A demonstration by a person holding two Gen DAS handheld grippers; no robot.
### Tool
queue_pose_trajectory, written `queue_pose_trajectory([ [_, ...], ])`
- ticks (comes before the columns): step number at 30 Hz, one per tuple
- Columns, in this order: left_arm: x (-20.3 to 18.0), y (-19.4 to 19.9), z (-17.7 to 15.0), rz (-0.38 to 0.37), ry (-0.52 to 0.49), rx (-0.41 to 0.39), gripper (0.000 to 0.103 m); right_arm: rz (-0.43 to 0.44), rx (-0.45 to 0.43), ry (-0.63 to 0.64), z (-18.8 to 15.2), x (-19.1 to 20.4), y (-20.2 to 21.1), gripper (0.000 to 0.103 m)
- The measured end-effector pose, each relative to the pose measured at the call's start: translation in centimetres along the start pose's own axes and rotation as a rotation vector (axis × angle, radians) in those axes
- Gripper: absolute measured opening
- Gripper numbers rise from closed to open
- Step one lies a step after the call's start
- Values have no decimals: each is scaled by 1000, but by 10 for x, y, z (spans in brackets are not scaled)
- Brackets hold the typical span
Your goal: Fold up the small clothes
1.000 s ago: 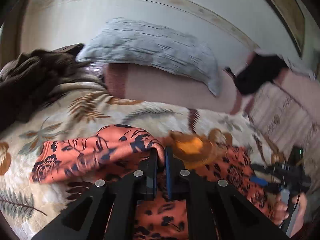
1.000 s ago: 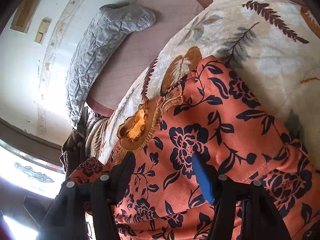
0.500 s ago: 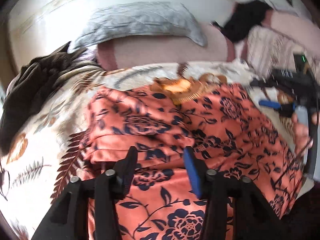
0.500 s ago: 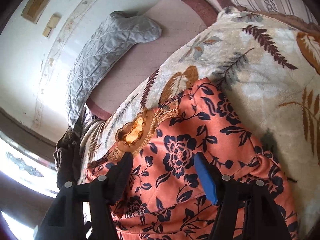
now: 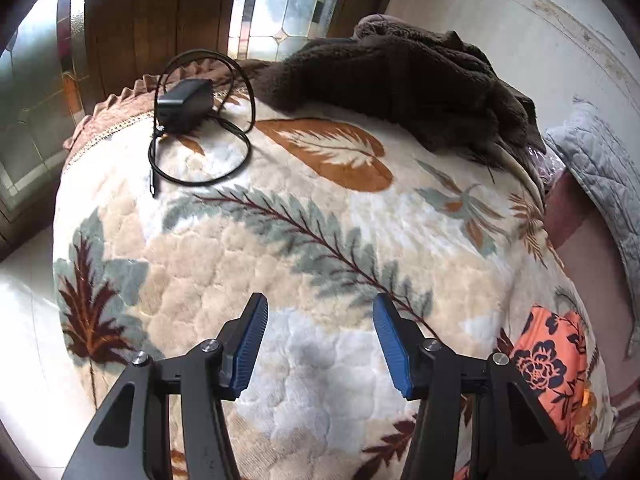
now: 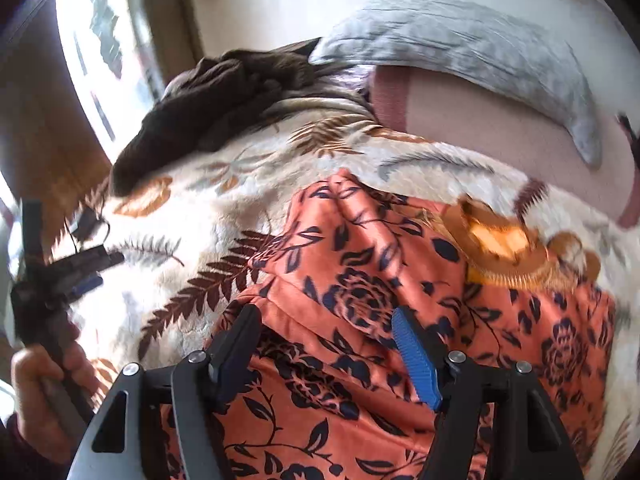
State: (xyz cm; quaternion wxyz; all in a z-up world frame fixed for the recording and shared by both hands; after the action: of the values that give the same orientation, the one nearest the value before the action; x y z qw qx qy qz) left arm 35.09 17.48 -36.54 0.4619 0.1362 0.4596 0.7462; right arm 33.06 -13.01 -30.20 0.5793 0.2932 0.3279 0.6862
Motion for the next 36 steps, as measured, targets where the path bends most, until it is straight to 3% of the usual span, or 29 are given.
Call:
queue_pose_trajectory([
  [2,2,5,12,1,-2,-36,56,-33,30,107,9,19,-15,74],
  [5,6,8,24,69,-24,-87,58,-77,61,191,23,36,-35,75],
  [12,-5,-15,25,59,-12,-26,60,-173,256,408,22,61,-105,75],
  [16,-8,-20,25,42,-10,-6,60,-362,309,551,21,52,-141,72],
  [17,-9,-20,25,40,-10,-5,60,-401,314,575,22,48,-148,69],
  [19,-11,-20,25,36,-11,-4,60,-442,324,582,26,37,-153,34],
  [20,-13,-20,25,29,-13,-5,60,-441,319,558,30,34,-153,32],
  [21,-16,-19,25,27,-20,-8,60,-423,296,532,35,33,-149,20],
  [22,-18,-18,25,30,-29,-14,60,-409,263,511,42,33,-142,14],
  [27,-38,-6,23,11,-86,-69,60,-319,75,269,75,1,-71,11],
  [31,-63,7,18,-21,-178,-122,60,-253,-53,0,78,-69,1,11],
  [36,-105,22,3,-94,-298,-173,60,-217,-138,-340,25,-185,68,11],
])
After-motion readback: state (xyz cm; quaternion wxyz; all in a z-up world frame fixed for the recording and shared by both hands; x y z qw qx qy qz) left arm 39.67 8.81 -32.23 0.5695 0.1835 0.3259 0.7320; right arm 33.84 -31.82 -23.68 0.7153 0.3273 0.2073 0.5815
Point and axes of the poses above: each gripper's, at about its wrist camera, not at the fingertips, and y roughly against the way its jaws point, x to its left, z to its top, the point moved 9 cm from there along -y, roughly the way its jaws point, and after that the axes turned 1 degree about z, right-handed, at the moved point
